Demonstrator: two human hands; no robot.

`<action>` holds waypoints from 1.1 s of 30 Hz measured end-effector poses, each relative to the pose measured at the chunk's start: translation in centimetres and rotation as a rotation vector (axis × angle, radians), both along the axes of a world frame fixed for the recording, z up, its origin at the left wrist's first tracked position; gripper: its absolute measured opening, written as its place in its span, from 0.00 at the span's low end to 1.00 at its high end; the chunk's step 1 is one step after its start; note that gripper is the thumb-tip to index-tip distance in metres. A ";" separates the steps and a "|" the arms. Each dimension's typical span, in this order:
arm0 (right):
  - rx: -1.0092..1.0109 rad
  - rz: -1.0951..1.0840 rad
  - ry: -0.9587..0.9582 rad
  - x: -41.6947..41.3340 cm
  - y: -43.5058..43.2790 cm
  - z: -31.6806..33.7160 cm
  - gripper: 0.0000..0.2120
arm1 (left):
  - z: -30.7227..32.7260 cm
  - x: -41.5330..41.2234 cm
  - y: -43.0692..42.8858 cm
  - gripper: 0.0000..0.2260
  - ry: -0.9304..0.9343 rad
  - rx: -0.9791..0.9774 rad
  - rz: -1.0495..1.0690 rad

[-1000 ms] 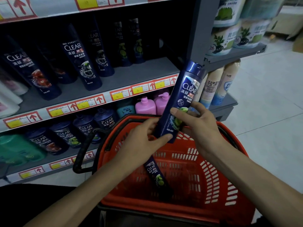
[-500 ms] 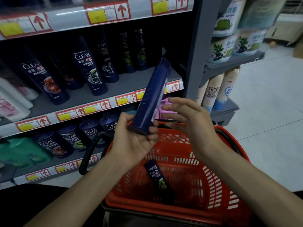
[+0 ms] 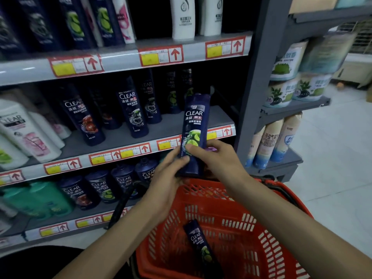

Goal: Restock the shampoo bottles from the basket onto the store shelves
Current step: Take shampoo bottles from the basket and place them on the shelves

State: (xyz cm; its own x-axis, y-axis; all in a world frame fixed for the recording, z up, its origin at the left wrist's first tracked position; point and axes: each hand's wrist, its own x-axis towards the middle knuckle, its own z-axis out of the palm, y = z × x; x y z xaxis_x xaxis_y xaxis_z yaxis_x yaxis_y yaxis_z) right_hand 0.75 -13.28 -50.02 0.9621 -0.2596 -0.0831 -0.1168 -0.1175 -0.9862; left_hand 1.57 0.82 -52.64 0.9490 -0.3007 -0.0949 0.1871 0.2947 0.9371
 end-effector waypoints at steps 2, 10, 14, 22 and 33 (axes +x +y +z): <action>-0.081 -0.012 0.027 1.7 0.3 0.2 0.22 | 0.4 0.7 0.4 0.19 -0.082 0.108 0.007; -0.190 -0.064 0.088 10.1 0.0 1.4 0.24 | 1.1 6.9 -0.4 0.21 -0.208 0.251 0.127; -0.209 -0.113 0.030 13.9 -0.7 1.1 0.25 | 1.1 11.6 -1.9 0.21 -0.264 0.351 0.136; -0.303 -0.203 -0.248 19.8 -3.3 -1.2 0.36 | -0.4 19.5 -5.3 0.17 -0.351 0.357 0.224; -0.507 -0.389 -0.325 26.1 -4.8 -3.0 0.25 | -2.2 27.7 -9.6 0.20 -0.323 0.472 0.401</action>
